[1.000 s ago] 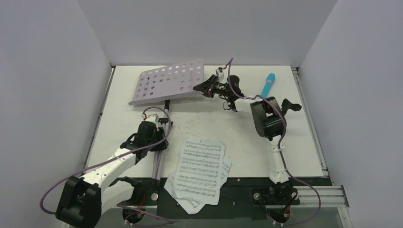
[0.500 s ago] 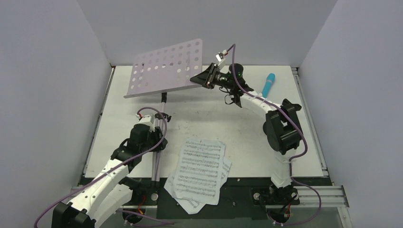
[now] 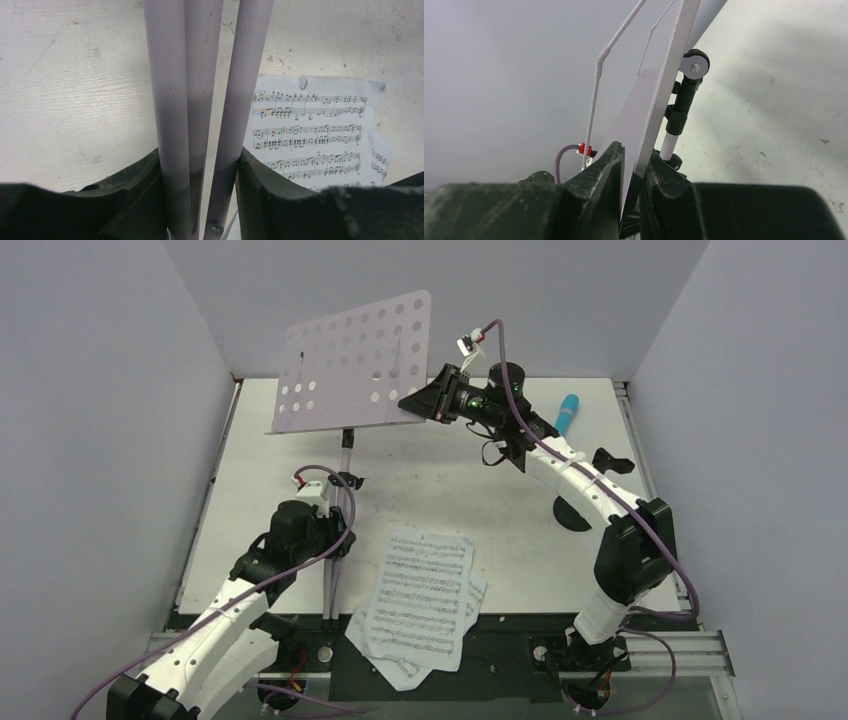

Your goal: Set up the instrument practice props

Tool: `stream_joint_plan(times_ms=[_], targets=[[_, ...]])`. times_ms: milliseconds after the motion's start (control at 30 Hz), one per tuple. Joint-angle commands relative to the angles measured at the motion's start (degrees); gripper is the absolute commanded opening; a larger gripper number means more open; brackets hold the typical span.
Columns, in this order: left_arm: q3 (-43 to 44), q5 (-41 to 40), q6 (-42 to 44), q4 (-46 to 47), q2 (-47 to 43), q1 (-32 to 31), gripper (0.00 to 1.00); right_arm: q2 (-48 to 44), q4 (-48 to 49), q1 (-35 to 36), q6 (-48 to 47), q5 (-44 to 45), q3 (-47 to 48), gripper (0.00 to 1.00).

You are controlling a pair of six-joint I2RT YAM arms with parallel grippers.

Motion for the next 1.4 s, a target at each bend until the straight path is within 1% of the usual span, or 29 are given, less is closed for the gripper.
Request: stream_joint_plan(times_ms=[0, 233, 367, 500, 633, 867, 1067, 1267, 1367], targets=[[9.82, -3.50, 1.60, 20.65, 0.62, 0.76, 0.00, -9.36, 3.67, 3.52, -5.22, -8.31, 5.34, 0.05], [13.47, -3.10, 3.82, 24.31, 2.35, 0.74, 0.00, -12.78, 0.83, 5.06, -8.22, -7.04, 6.20, 0.05], [16.78, -2.59, 4.89, 24.36, 2.64, 0.74, 0.00, -13.15, 0.06, 5.42, -8.19, -7.21, 8.00, 0.05], [18.87, -2.08, 4.48, 25.33, 2.31, 0.77, 0.00, -13.71, 0.75, 5.61, -7.39, -7.52, 9.75, 0.05], [19.29, -2.17, 5.29, 28.89, 2.62, 0.76, 0.00, -14.90, 1.85, 5.84, -7.22, -7.56, 10.07, 0.05], [17.02, -1.76, 9.52, 40.71, 6.33, 0.76, 0.00, -19.42, 5.12, 6.97, -9.29, -7.52, 4.18, 0.05], [13.37, 2.74, 14.17, 52.78, 9.00, 0.57, 0.00, -24.40, 2.35, 8.57, -13.35, -4.67, -1.94, 0.05], [11.96, 5.61, 16.49, 56.61, 11.38, 0.47, 0.00, -28.22, -1.12, 9.13, -15.88, -1.94, -7.79, 0.05], [10.78, 6.19, 16.76, 58.85, 11.98, 0.52, 0.00, -29.78, -4.19, 9.26, -17.80, 0.14, -8.99, 0.05]])
